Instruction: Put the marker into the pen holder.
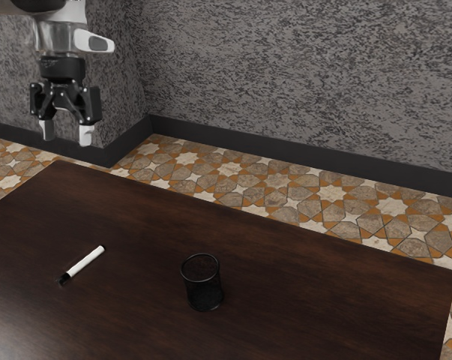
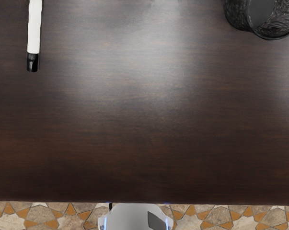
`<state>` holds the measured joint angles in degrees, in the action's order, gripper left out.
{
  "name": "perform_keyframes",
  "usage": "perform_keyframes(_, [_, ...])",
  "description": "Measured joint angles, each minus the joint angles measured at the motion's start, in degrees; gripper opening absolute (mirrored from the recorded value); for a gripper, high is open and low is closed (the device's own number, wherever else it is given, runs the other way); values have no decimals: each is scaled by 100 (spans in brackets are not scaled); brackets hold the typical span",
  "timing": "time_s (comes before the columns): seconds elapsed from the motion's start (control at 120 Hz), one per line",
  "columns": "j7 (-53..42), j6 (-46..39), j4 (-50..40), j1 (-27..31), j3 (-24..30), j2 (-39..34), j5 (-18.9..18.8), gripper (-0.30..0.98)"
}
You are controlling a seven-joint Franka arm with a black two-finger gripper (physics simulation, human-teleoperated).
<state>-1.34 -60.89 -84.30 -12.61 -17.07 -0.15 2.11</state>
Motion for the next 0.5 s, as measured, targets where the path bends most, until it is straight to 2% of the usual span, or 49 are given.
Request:
perform_keyframes(0.1, [-38, -929, -271, 221, 12, 190, -5, 67])
perform_keyframes(0.225, [-71, -2229, -2737, 232, 2, -653, -235, 67])
perform_keyframes(0.325, [-92, -3228, -3918, 403, -28, -831, -382, 66])
perform_keyframes(0.5, [-15, -4461, -4785, 454, -282, -880, -586, 65])
